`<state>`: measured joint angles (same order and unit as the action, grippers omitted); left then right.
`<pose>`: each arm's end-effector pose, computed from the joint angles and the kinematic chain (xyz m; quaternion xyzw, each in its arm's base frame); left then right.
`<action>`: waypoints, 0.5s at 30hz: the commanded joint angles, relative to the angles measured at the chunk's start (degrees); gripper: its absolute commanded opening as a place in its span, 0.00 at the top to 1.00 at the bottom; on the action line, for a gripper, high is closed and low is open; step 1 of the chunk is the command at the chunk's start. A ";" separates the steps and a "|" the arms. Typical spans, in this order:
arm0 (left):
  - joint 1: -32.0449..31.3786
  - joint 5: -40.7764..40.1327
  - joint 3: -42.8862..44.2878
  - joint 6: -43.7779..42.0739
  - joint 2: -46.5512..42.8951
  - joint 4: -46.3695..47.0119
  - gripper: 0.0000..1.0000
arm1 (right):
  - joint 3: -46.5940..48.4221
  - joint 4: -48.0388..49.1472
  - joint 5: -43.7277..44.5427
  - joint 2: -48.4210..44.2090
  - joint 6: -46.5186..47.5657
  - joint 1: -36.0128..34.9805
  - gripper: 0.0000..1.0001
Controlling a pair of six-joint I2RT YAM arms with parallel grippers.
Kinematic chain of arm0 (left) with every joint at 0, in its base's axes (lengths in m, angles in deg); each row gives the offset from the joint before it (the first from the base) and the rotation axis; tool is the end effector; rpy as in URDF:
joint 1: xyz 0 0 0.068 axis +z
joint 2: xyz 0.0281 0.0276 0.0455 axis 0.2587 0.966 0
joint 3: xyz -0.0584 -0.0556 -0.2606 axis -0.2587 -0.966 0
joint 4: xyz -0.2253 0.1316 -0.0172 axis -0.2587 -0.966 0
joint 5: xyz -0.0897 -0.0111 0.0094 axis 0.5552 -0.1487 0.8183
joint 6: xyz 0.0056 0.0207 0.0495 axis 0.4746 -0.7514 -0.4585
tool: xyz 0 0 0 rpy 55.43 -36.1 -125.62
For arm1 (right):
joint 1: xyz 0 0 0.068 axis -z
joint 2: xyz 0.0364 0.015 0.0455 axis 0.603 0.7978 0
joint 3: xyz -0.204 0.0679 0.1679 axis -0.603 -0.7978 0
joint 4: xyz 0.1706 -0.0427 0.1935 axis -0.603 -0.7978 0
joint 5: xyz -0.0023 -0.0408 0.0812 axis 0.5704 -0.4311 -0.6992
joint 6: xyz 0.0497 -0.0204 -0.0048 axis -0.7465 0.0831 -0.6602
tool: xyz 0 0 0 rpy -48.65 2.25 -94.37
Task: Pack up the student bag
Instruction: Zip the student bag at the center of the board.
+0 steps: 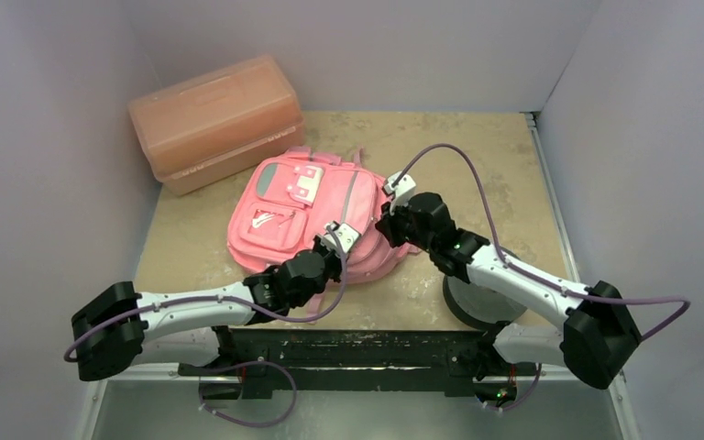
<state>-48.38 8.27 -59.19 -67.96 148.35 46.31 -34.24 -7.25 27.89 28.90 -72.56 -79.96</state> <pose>0.1279 -0.2167 0.2267 0.2578 0.7461 -0.1537 0.5944 0.1986 0.1799 0.2561 -0.2354 0.8081 0.1916 0.5048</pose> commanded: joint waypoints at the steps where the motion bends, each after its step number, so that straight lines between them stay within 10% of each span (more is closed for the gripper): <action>1: 1.94 -9.62 -4.38 6.41 -6.38 -14.64 1.00 | 6.03 -3.23 1.34 2.10 9.05 9.45 1.00; 15: 1.94 -3.38 -6.57 14.47 -25.70 -27.85 1.00 | 21.68 0.77 -7.19 22.05 30.91 16.77 1.00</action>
<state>-47.09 8.48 -66.38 -58.89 125.64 30.33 -17.35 -8.70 13.66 48.59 -51.21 -67.63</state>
